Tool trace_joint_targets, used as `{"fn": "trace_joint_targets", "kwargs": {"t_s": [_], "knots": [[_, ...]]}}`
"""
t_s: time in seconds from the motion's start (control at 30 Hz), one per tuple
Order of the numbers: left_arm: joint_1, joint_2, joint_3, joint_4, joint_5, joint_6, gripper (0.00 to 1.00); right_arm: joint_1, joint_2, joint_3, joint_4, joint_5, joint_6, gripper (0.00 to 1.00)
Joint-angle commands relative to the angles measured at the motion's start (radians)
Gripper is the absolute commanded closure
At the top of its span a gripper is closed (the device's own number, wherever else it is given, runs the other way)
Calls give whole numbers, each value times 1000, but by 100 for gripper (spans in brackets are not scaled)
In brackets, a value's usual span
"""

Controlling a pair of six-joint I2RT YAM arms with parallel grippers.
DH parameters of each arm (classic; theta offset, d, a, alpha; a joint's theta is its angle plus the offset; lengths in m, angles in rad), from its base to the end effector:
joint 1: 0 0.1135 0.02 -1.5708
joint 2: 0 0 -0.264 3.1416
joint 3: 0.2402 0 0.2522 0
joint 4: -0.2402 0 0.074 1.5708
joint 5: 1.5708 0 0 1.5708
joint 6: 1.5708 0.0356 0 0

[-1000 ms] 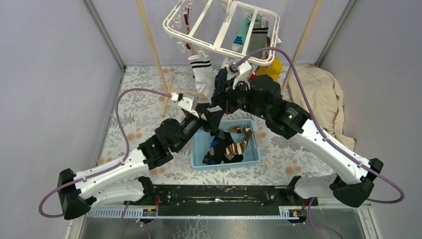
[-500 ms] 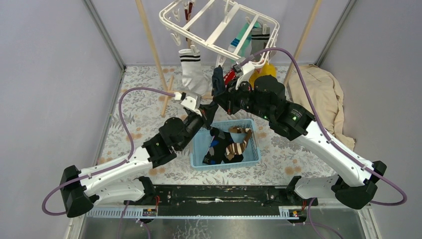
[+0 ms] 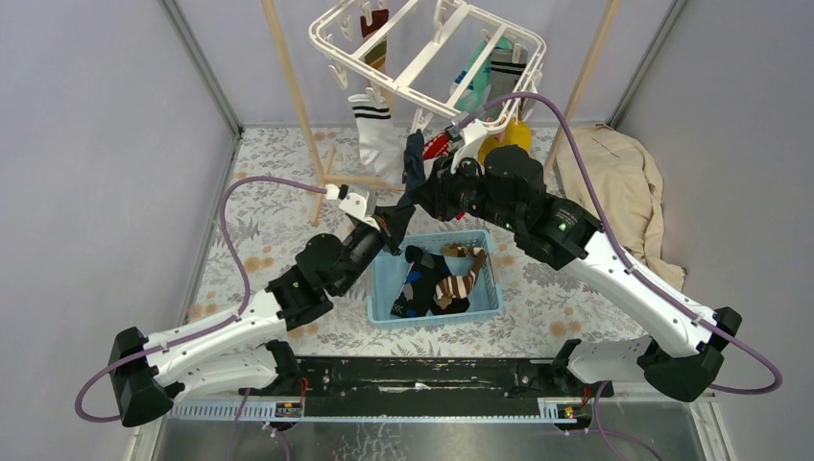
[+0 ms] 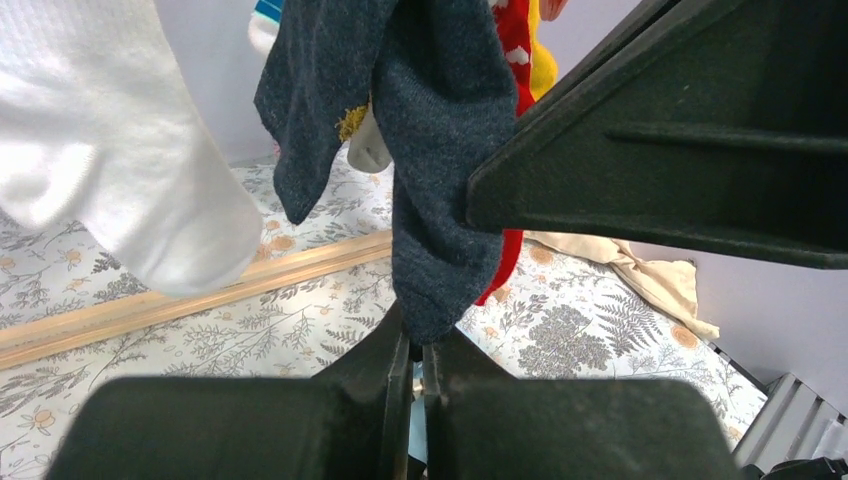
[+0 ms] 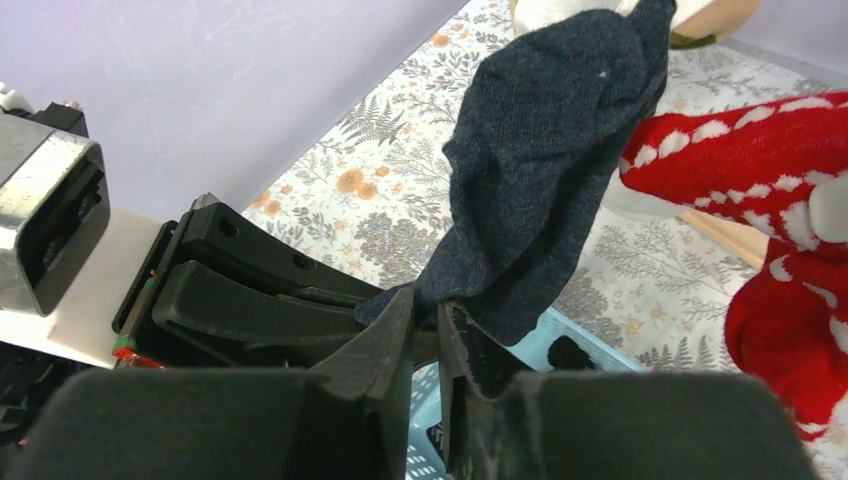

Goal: Remove the socks clipped to the hanger
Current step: Remove the sock from the hanger.

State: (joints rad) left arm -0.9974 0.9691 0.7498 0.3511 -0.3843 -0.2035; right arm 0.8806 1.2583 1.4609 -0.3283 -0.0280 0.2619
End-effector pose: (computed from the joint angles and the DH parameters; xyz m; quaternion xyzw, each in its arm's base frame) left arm 0.1353 -0.1850 0.3505 0.1176 0.6521 -0.3133 0.6803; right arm 0.1746 0.2130 0.4590 -0.2372 0.7116 0.3664 0.5506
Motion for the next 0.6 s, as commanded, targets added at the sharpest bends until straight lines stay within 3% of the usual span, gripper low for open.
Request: {"fn": "trace_joint_targets", "kwargs": {"t_s": [0.0, 0.27, 0.57], "knots": [[9, -14, -15, 68, -9, 3, 92, -11, -9, 14, 22, 13, 1, 74], [20, -11, -8, 45, -25, 4, 91, -11, -79, 20, 13, 112, 15, 57], [52, 31, -20, 64, -19, 12, 91, -11, -190, -67, 189, 253, 96, 45]]}}
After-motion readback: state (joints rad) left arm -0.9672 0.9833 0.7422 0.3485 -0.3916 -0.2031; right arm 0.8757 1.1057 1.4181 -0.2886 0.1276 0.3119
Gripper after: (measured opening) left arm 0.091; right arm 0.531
